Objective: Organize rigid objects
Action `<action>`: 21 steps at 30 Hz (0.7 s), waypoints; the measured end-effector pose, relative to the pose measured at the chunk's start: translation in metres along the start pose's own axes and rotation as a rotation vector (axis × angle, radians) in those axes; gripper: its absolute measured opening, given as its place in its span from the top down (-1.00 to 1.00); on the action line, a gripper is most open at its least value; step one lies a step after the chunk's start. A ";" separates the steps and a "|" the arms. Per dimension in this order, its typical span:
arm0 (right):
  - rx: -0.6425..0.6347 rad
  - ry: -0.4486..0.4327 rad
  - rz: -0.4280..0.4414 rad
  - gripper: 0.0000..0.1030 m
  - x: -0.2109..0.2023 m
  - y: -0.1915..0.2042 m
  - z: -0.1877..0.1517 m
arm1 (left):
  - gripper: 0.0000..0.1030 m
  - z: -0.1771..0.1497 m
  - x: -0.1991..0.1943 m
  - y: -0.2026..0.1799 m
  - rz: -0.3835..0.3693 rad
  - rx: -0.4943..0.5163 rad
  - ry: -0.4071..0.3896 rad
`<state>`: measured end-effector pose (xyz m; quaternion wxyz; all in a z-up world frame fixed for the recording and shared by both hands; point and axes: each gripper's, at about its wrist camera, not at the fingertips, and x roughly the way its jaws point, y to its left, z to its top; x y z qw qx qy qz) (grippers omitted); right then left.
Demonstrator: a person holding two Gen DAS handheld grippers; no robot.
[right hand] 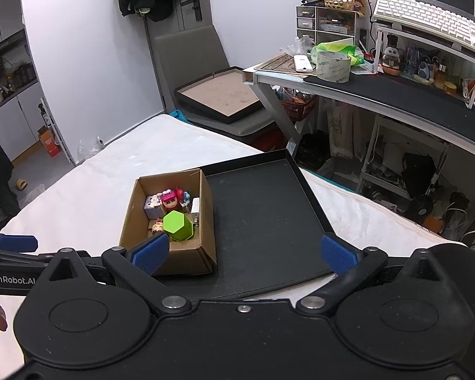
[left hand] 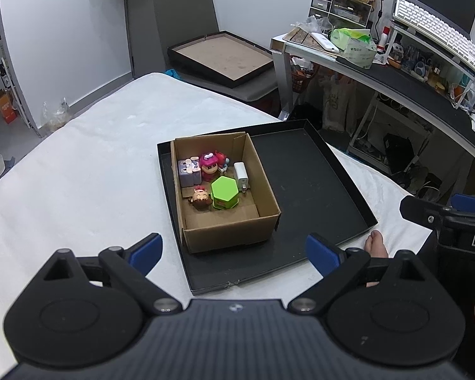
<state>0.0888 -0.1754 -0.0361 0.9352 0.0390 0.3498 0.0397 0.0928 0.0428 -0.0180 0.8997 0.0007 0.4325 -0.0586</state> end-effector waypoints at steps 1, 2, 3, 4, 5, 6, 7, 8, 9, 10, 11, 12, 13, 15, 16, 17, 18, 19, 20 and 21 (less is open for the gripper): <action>0.001 0.001 0.000 -1.00 0.000 0.000 0.000 | -0.87 0.000 0.000 0.000 0.001 -0.001 0.000; 0.001 0.002 -0.001 -1.00 0.000 -0.001 0.000 | -0.87 0.000 0.000 0.000 0.000 -0.003 0.000; 0.002 0.003 0.000 -1.00 0.000 -0.001 0.000 | -0.87 0.000 0.000 0.000 -0.002 -0.006 -0.001; 0.004 0.004 0.001 -1.00 0.001 -0.001 0.000 | -0.88 0.000 0.000 0.000 -0.003 -0.008 -0.002; 0.006 0.005 0.003 -1.00 0.001 -0.001 0.000 | -0.87 0.000 0.000 0.000 -0.004 -0.010 -0.002; 0.005 0.004 0.003 -1.00 0.001 -0.001 0.000 | -0.88 0.000 0.001 -0.001 -0.004 -0.012 -0.003; 0.005 0.003 0.003 -1.00 0.001 -0.001 0.000 | -0.88 0.000 0.001 -0.001 -0.004 -0.013 -0.003; 0.004 0.003 0.004 -1.00 0.001 -0.001 0.000 | -0.88 0.000 0.001 -0.001 -0.003 -0.013 -0.004; 0.003 0.003 0.006 -1.00 0.000 0.000 0.000 | -0.87 0.000 0.001 -0.001 -0.002 -0.013 -0.003; 0.002 0.003 0.006 -1.00 0.000 0.000 0.000 | -0.88 0.000 0.001 -0.001 -0.001 -0.013 -0.003; 0.000 0.003 0.005 -1.00 0.000 0.000 0.000 | -0.88 0.000 0.001 -0.001 -0.001 -0.015 -0.002; -0.001 0.003 0.004 -1.00 0.000 0.000 0.000 | -0.88 -0.001 0.001 -0.001 -0.002 -0.017 0.000; -0.002 0.003 0.004 -1.00 0.000 0.000 0.000 | -0.88 -0.001 0.001 -0.001 -0.002 -0.018 0.000; -0.002 0.004 0.003 -1.00 0.000 0.000 0.000 | -0.88 -0.002 0.001 -0.001 -0.002 -0.021 0.000; -0.001 0.003 0.003 -1.00 0.000 0.000 0.000 | -0.88 -0.002 0.001 -0.001 -0.002 -0.021 -0.001; -0.001 0.003 0.002 -1.00 0.000 0.000 0.000 | -0.88 -0.001 0.001 0.000 -0.002 -0.021 -0.001; -0.002 0.002 0.002 -1.00 0.000 0.000 0.000 | -0.88 -0.001 0.001 0.000 -0.002 -0.021 -0.001; -0.005 0.001 0.001 -1.00 -0.001 0.000 0.000 | -0.88 -0.002 0.001 0.000 -0.003 -0.023 -0.004; -0.006 0.000 0.001 -1.00 -0.001 0.000 0.000 | -0.88 -0.002 0.001 0.000 -0.003 -0.024 -0.004; -0.007 0.000 0.001 -1.00 -0.001 0.000 0.000 | -0.88 -0.002 0.001 0.000 -0.003 -0.025 -0.004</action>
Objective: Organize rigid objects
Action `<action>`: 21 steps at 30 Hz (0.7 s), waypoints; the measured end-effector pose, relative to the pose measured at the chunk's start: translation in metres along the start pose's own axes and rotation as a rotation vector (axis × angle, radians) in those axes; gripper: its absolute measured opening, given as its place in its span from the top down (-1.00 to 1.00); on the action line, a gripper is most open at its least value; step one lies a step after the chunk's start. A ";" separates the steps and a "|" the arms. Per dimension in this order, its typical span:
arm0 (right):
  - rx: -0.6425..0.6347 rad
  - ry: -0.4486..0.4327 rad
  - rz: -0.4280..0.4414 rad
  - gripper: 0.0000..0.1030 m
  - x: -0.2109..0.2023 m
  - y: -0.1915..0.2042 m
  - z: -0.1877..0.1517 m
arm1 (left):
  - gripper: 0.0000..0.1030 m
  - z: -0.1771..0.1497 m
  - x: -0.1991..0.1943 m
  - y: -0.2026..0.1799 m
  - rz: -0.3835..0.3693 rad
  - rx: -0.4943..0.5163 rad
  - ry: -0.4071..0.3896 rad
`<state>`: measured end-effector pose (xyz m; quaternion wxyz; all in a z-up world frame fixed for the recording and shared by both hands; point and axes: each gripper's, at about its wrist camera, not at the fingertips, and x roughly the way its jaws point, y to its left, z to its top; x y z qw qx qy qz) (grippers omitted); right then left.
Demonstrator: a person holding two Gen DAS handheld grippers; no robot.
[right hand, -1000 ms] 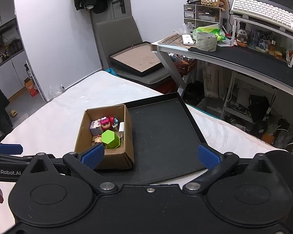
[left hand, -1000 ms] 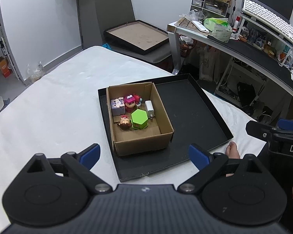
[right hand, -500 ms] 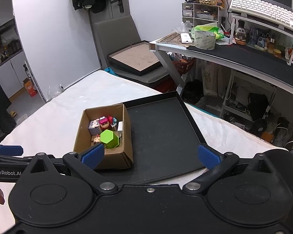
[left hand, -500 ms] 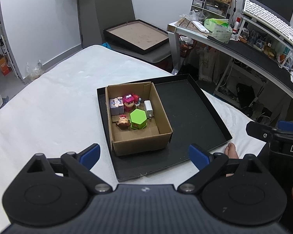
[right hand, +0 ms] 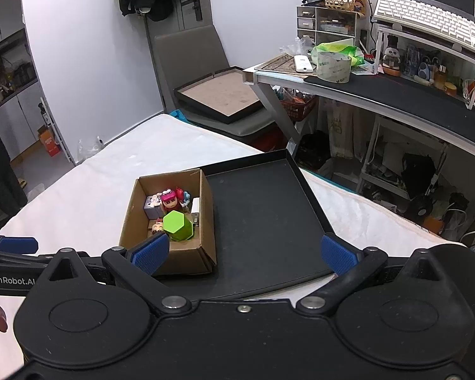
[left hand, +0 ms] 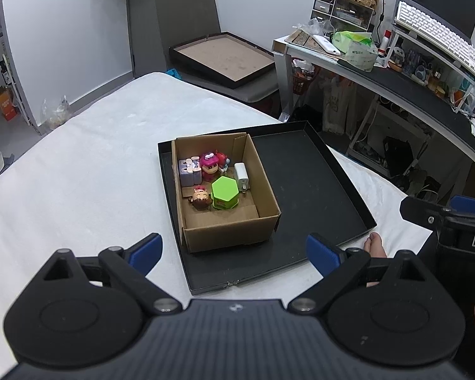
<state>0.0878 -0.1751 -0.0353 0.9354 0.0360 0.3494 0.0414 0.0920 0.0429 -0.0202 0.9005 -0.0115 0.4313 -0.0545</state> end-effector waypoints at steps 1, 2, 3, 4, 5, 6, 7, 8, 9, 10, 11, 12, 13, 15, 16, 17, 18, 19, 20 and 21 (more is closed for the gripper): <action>0.000 0.000 0.001 -1.00 0.000 0.000 0.000 | -0.88 0.000 0.000 0.000 0.000 -0.001 0.000; -0.001 0.001 0.000 -1.00 0.000 0.000 0.000 | -0.88 0.000 0.000 0.000 0.000 -0.003 -0.001; -0.001 0.001 -0.001 -1.00 0.000 0.000 0.000 | -0.88 0.000 0.000 0.000 0.002 -0.007 -0.001; -0.001 0.000 -0.001 -1.00 0.000 0.000 0.000 | -0.88 0.000 0.000 0.001 0.002 -0.009 -0.001; -0.001 -0.001 -0.002 -1.00 0.000 0.000 0.001 | -0.88 0.000 0.000 0.001 0.002 -0.011 -0.001; -0.001 -0.002 -0.002 -1.00 -0.001 0.000 0.001 | -0.88 0.000 0.000 0.001 0.003 -0.014 -0.002; -0.001 -0.002 -0.002 -1.00 0.000 0.001 0.001 | -0.88 0.000 -0.001 0.001 0.004 -0.015 -0.003; -0.001 -0.002 -0.002 -1.00 0.000 0.001 0.001 | -0.88 0.000 -0.001 0.001 0.003 -0.016 -0.003; -0.002 -0.002 -0.002 -1.00 -0.001 0.001 0.001 | -0.88 0.000 -0.001 0.001 0.003 -0.016 -0.002; -0.003 -0.002 -0.001 -1.00 -0.001 0.001 0.001 | -0.88 0.000 -0.001 0.001 0.004 -0.016 -0.002; -0.005 -0.001 0.000 -1.00 -0.001 0.001 0.000 | -0.88 0.000 -0.001 0.001 0.004 -0.017 -0.001; -0.006 0.000 0.000 -1.00 -0.001 0.000 0.000 | -0.88 0.000 -0.001 0.001 0.004 -0.018 0.000; -0.006 0.000 0.001 -1.00 -0.001 0.000 0.000 | -0.88 -0.001 0.000 0.001 0.003 -0.020 0.001; -0.006 0.001 0.002 -1.00 -0.001 0.000 0.000 | -0.88 -0.001 0.000 0.001 0.001 -0.019 0.001; -0.006 0.001 0.001 -1.00 -0.001 0.000 0.000 | -0.88 -0.001 0.000 0.001 -0.001 -0.019 0.002; -0.006 0.001 0.001 -1.00 -0.001 0.000 0.000 | -0.88 -0.002 -0.001 0.000 -0.003 -0.018 0.003; -0.005 0.001 0.001 -1.00 -0.001 0.000 0.000 | -0.88 -0.002 0.000 0.000 -0.003 -0.017 0.004; -0.005 0.001 0.001 -1.00 -0.001 0.000 0.000 | -0.88 -0.001 0.000 -0.001 -0.004 -0.016 0.003; -0.006 0.000 0.001 -1.00 -0.001 0.000 0.000 | -0.88 -0.002 0.000 -0.001 -0.002 -0.016 -0.002; -0.006 0.001 0.000 -1.00 -0.001 0.000 0.000 | -0.88 -0.002 -0.001 -0.002 0.002 -0.017 -0.007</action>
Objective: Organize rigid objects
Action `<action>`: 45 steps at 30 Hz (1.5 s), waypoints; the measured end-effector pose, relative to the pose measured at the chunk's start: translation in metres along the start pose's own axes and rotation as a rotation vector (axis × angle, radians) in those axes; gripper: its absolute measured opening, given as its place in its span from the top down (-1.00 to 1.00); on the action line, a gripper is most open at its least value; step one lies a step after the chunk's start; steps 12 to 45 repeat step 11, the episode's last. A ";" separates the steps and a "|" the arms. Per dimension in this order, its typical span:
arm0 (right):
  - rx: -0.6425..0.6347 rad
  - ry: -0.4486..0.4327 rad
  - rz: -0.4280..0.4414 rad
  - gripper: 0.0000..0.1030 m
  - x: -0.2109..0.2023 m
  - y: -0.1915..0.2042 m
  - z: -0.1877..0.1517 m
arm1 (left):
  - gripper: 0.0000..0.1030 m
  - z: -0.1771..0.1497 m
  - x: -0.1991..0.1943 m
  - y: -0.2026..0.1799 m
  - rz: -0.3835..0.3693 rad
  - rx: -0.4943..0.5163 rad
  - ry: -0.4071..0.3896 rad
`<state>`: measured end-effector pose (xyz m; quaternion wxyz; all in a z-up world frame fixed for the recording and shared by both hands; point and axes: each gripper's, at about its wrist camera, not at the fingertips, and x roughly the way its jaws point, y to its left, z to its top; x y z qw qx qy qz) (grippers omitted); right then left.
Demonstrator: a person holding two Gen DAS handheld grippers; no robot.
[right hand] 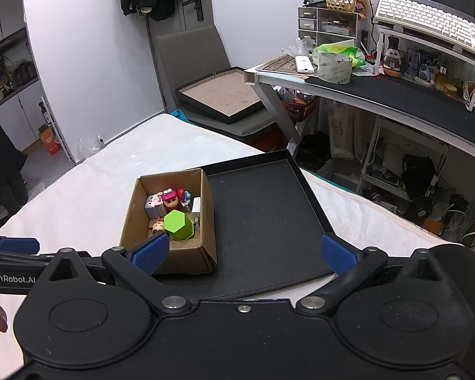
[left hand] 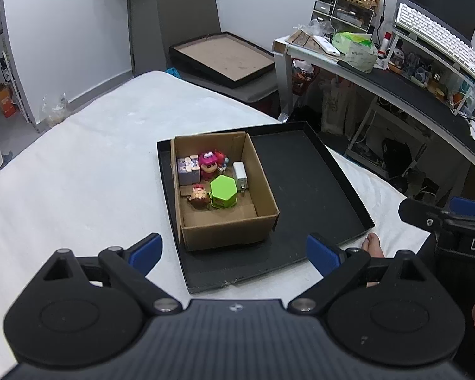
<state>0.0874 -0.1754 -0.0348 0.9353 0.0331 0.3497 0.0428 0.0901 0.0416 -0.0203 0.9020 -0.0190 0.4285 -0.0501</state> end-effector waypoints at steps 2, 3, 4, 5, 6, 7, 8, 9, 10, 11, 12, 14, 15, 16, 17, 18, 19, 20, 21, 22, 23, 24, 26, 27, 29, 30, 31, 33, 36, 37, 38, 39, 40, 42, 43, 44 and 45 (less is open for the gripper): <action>0.001 0.000 0.001 -1.00 0.000 0.000 0.000 | -0.88 0.000 -0.001 -0.001 0.005 0.003 -0.005; 0.000 0.001 0.002 -1.00 0.000 0.000 0.000 | -0.88 0.000 -0.001 -0.001 0.005 0.003 -0.006; -0.001 0.001 0.001 -1.00 0.000 0.000 0.000 | -0.88 0.000 -0.001 -0.002 0.005 0.002 -0.008; 0.000 0.001 0.001 -1.00 0.000 0.000 0.000 | -0.88 0.000 -0.002 -0.002 0.005 0.002 -0.010; 0.000 0.000 0.002 -1.00 0.000 0.000 0.000 | -0.88 0.000 -0.002 -0.001 0.006 0.001 -0.011; -0.001 0.000 0.003 -1.00 0.000 0.000 0.000 | -0.88 -0.001 -0.001 -0.001 0.006 -0.001 -0.010; -0.001 0.000 0.003 -1.00 0.000 0.000 0.000 | -0.88 -0.001 -0.001 -0.001 0.006 -0.002 -0.008; -0.002 0.001 0.003 -1.00 0.001 0.000 0.000 | -0.88 -0.001 0.000 -0.002 0.004 -0.002 -0.006; -0.002 0.002 0.005 -1.00 0.001 0.000 0.000 | -0.88 -0.001 0.000 -0.002 0.001 -0.002 -0.003; -0.003 0.003 0.005 -1.00 0.001 0.000 0.000 | -0.88 -0.001 0.001 -0.001 -0.002 -0.002 0.000; -0.003 0.003 0.005 -1.00 0.001 0.000 0.000 | -0.88 -0.001 0.001 -0.001 -0.002 -0.002 0.000; -0.003 0.003 0.005 -1.00 0.001 0.000 0.000 | -0.88 -0.001 0.001 -0.001 -0.002 -0.002 0.000; -0.003 0.003 0.005 -1.00 0.001 0.000 0.000 | -0.88 -0.001 0.001 -0.001 -0.002 -0.002 0.000; -0.003 0.003 0.005 -1.00 0.001 0.000 0.000 | -0.88 -0.001 0.001 -0.001 -0.002 -0.002 0.000; -0.003 0.003 0.005 -1.00 0.001 0.000 0.000 | -0.88 -0.001 0.001 -0.001 -0.002 -0.002 0.000; -0.003 0.003 0.005 -1.00 0.001 0.000 0.000 | -0.88 -0.001 0.001 -0.001 -0.002 -0.002 0.000; -0.003 0.003 0.005 -1.00 0.001 0.000 0.000 | -0.88 -0.001 0.001 -0.001 -0.002 -0.002 0.000; -0.003 0.003 0.005 -1.00 0.001 0.000 0.000 | -0.88 -0.001 0.001 -0.001 -0.002 -0.002 0.000; -0.003 0.003 0.005 -1.00 0.001 0.000 0.000 | -0.88 -0.001 0.001 -0.001 -0.002 -0.002 0.000; -0.003 0.003 0.005 -1.00 0.001 0.000 0.000 | -0.88 -0.001 0.001 -0.001 -0.002 -0.002 0.000; -0.003 0.003 0.005 -1.00 0.001 0.000 0.000 | -0.88 -0.001 0.001 -0.001 -0.002 -0.002 0.000; -0.003 0.003 0.005 -1.00 0.001 0.000 0.000 | -0.88 -0.001 0.001 -0.001 -0.002 -0.002 0.000; -0.003 0.003 0.005 -1.00 0.001 0.000 0.000 | -0.88 -0.001 0.001 -0.001 -0.002 -0.002 0.000; -0.003 0.003 0.005 -1.00 0.001 0.000 0.000 | -0.88 -0.001 0.001 -0.001 -0.002 -0.002 0.000; -0.003 0.003 0.005 -1.00 0.001 0.000 0.000 | -0.88 -0.001 0.001 -0.001 -0.002 -0.002 0.000; -0.003 0.003 0.005 -1.00 0.001 0.000 0.000 | -0.88 -0.001 0.001 -0.001 -0.002 -0.002 0.000; -0.003 0.003 0.005 -1.00 0.001 0.000 0.000 | -0.88 -0.001 0.001 -0.001 -0.002 -0.002 0.000; -0.003 0.003 0.005 -1.00 0.001 0.000 0.000 | -0.88 -0.001 0.001 -0.001 -0.002 -0.002 0.000; -0.003 0.003 0.005 -1.00 0.001 0.000 0.000 | -0.88 -0.001 0.001 -0.001 -0.002 -0.002 0.000; -0.003 0.003 0.005 -1.00 0.001 0.000 0.000 | -0.88 -0.001 0.001 -0.001 -0.002 -0.002 0.000; -0.003 0.003 0.005 -1.00 0.001 0.000 0.000 | -0.88 -0.001 0.001 -0.001 -0.002 -0.002 0.000; -0.003 0.003 0.005 -1.00 0.001 0.000 0.000 | -0.88 -0.001 0.001 -0.001 -0.002 -0.002 0.000; -0.003 0.003 0.005 -1.00 0.001 0.000 0.000 | -0.88 -0.001 0.001 -0.001 -0.002 -0.002 0.000; -0.003 0.003 0.005 -1.00 0.001 0.000 0.000 | -0.88 -0.001 0.001 -0.001 -0.002 -0.002 0.000; -0.003 0.003 0.005 -1.00 0.001 0.000 0.000 | -0.88 -0.001 0.001 -0.001 -0.002 -0.002 0.000; -0.003 0.003 0.005 -1.00 0.001 0.000 0.000 | -0.88 -0.001 0.001 -0.001 -0.002 -0.002 0.000; -0.003 0.003 0.005 -1.00 0.001 0.000 0.000 | -0.88 -0.001 0.001 -0.001 -0.002 -0.002 0.000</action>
